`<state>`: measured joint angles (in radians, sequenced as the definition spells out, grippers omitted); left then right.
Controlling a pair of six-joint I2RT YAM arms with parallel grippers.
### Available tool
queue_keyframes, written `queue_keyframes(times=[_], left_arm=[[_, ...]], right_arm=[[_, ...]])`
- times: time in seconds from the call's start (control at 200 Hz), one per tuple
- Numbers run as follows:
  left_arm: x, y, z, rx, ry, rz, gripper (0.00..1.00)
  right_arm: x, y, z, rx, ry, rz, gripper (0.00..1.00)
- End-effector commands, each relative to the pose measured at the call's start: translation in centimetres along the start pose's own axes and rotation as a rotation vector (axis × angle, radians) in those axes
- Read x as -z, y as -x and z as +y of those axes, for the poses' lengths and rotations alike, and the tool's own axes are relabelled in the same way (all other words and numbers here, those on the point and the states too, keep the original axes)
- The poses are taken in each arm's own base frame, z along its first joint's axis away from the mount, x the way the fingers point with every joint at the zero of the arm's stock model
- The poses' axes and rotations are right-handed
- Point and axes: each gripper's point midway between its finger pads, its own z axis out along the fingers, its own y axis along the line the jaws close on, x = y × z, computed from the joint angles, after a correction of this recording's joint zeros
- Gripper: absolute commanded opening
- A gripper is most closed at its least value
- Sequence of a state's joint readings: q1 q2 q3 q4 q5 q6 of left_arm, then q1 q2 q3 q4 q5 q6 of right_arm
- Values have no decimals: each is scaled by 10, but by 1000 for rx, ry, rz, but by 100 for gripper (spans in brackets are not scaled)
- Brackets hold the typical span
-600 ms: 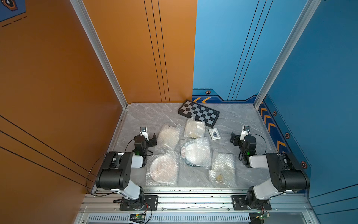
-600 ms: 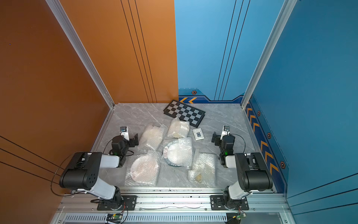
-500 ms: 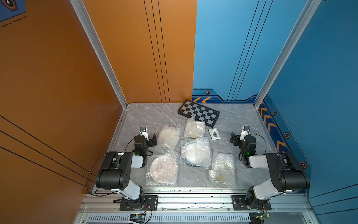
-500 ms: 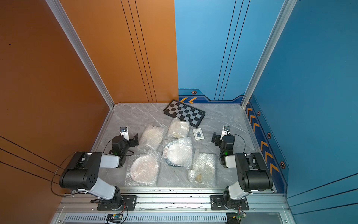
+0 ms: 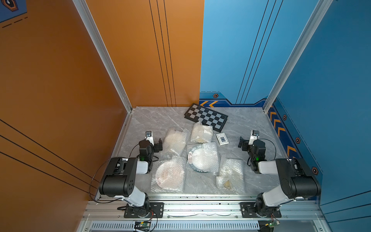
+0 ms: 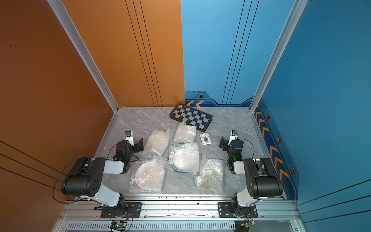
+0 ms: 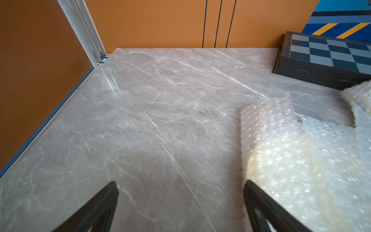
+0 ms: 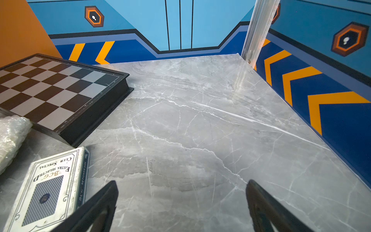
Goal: Unpack dinner plates from bubble wrap
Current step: Unwrap the bubble wrap at the center of the board.
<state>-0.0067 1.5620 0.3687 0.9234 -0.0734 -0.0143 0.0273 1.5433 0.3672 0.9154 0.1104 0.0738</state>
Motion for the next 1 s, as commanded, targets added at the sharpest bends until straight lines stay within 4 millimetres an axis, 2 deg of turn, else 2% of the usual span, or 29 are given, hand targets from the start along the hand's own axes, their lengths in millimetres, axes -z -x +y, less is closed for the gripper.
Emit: queue_keyframes(times=[0.0,0.195,0.26,0.35,0.511,0.561,0.661,0.721,0.761,0.846,0.931,0.996], left_arm=[[-1,3,-1,-17,-7,-3,98],[-2,5,-1,-15,-8,-7,98],[0,6,1,-19,14,-12,98],[10,19,11,-31,122,-39,98],[33,40,11,-10,118,-38,98],[42,50,15,42,138,-22,98],[60,66,23,157,183,60,98],[70,79,22,210,179,116,98],[75,84,18,249,165,159,98],[85,88,5,295,118,264,98],[94,95,-3,374,109,323,98],[102,97,-14,394,73,353,98]], right_arm=[[-1,0,-3,17,-20,5,100],[-2,0,-4,2,-6,7,100],[0,2,-10,-15,-36,-1,100],[6,10,-24,-49,-106,-11,100],[23,32,-33,-84,-127,-37,100],[29,43,-44,-140,-164,-45,100],[43,61,-77,-387,-252,-8,100],[52,69,-96,-526,-308,47,100],[55,73,-101,-587,-296,94,100],[68,100,-97,-562,-288,85,100],[75,123,-77,-575,-207,69,100],[78,131,-58,-556,-159,130,100]])
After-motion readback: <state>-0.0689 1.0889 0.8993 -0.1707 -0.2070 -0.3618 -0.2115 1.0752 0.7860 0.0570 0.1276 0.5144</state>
